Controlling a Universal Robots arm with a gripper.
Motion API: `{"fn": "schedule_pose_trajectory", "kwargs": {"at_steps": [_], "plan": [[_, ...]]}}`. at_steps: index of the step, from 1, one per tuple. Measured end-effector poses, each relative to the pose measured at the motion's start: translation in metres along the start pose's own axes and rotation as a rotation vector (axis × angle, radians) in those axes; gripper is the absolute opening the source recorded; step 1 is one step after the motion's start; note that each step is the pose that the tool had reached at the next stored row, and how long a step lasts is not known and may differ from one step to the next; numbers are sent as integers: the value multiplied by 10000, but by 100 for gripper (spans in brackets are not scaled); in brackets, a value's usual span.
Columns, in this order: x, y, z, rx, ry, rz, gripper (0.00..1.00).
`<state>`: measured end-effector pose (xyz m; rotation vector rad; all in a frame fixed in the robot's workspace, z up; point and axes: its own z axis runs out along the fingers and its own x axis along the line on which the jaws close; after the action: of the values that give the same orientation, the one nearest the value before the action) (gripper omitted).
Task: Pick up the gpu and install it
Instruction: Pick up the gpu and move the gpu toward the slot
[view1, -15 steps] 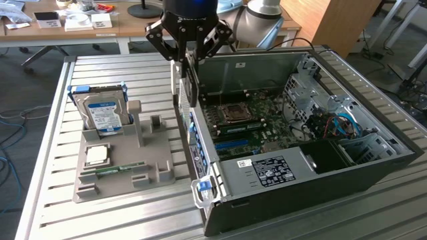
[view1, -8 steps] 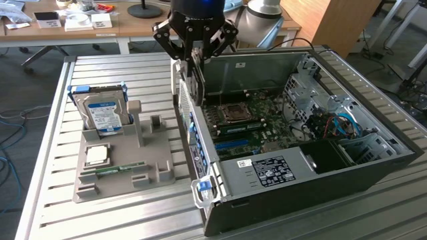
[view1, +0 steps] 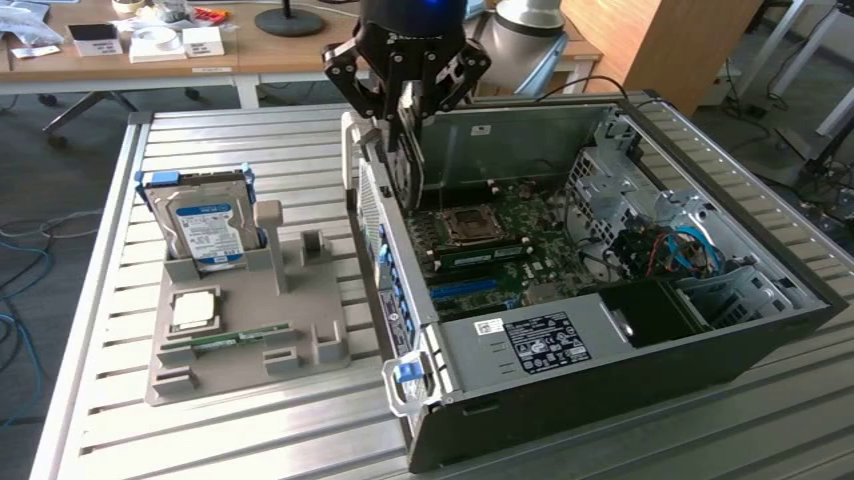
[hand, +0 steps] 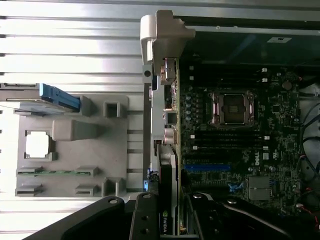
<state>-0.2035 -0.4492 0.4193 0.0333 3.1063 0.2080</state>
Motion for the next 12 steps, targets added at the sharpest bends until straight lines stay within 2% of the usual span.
{"fn": "schedule_pose_trajectory", "kwargs": {"at_steps": [12], "plan": [[-177, 4, 5, -86, 2, 3, 27]]}}
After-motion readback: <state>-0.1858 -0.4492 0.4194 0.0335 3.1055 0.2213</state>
